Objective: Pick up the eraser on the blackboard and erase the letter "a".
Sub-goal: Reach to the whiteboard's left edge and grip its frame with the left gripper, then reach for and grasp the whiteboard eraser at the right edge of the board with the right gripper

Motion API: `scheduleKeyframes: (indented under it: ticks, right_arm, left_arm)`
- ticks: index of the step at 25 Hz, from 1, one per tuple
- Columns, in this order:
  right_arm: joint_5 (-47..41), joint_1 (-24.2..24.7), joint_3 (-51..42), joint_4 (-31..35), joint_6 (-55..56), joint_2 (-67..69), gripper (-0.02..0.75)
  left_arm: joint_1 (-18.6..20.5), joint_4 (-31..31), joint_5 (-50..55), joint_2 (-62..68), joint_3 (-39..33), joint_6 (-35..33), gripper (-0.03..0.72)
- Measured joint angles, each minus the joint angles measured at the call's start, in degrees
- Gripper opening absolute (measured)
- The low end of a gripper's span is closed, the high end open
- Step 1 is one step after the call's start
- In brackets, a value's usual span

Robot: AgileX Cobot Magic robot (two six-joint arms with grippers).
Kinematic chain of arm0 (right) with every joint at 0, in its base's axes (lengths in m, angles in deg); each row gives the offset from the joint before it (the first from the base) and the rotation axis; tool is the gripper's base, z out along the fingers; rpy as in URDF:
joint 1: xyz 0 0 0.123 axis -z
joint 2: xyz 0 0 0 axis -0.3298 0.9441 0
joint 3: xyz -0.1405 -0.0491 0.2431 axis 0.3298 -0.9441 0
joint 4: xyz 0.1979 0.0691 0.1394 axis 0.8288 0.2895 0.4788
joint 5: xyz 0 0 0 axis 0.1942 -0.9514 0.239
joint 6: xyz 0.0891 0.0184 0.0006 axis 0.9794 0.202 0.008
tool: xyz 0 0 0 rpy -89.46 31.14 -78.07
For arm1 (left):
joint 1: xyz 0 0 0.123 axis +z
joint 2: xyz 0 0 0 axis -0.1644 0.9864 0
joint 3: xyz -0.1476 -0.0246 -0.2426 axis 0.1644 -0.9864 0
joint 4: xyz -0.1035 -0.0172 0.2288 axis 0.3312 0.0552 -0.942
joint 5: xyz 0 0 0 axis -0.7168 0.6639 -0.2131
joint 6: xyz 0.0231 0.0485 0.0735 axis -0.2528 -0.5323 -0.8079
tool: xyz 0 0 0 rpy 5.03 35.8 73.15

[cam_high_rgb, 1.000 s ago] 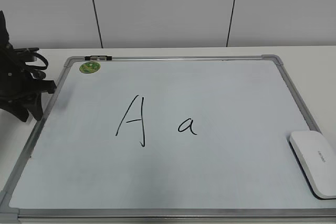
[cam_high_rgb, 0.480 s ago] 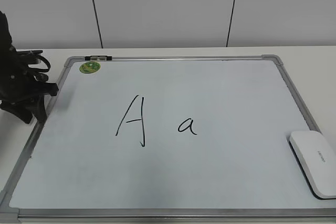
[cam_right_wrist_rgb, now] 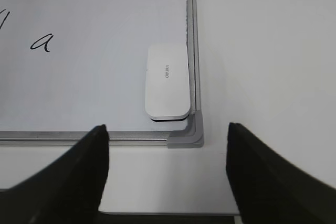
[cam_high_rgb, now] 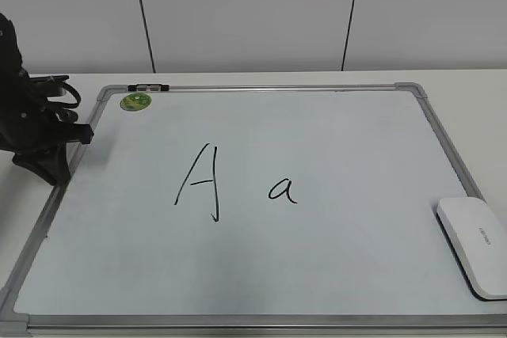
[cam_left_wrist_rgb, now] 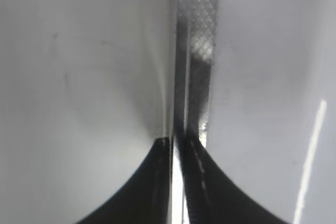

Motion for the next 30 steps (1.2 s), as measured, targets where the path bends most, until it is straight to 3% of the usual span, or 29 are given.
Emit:
scheduleKeyframes:
  ticks: [10,23,28,30]
  right_arm:
    - [0.0,0.0,0.0,1.4,0.0,2.1,0.519]
    - [-1.7,0.0,7.3,4.5,-0.2,36.9,0.523]
    - [1.9,0.0,7.5,5.3,-0.9,45.1,0.647]
    - [3.8,0.0,7.5,5.4,-1.8,48.3,0.663]
  left_arm:
    - [0.0,0.0,0.0,0.0,0.0,0.0,0.028]
    - [0.0,0.0,0.1,0.0,0.0,0.0,0.029]
    - [0.0,0.0,0.1,0.0,0.0,0.0,0.03]
    - [0.0,0.0,0.1,0.0,0.0,0.0,0.03]
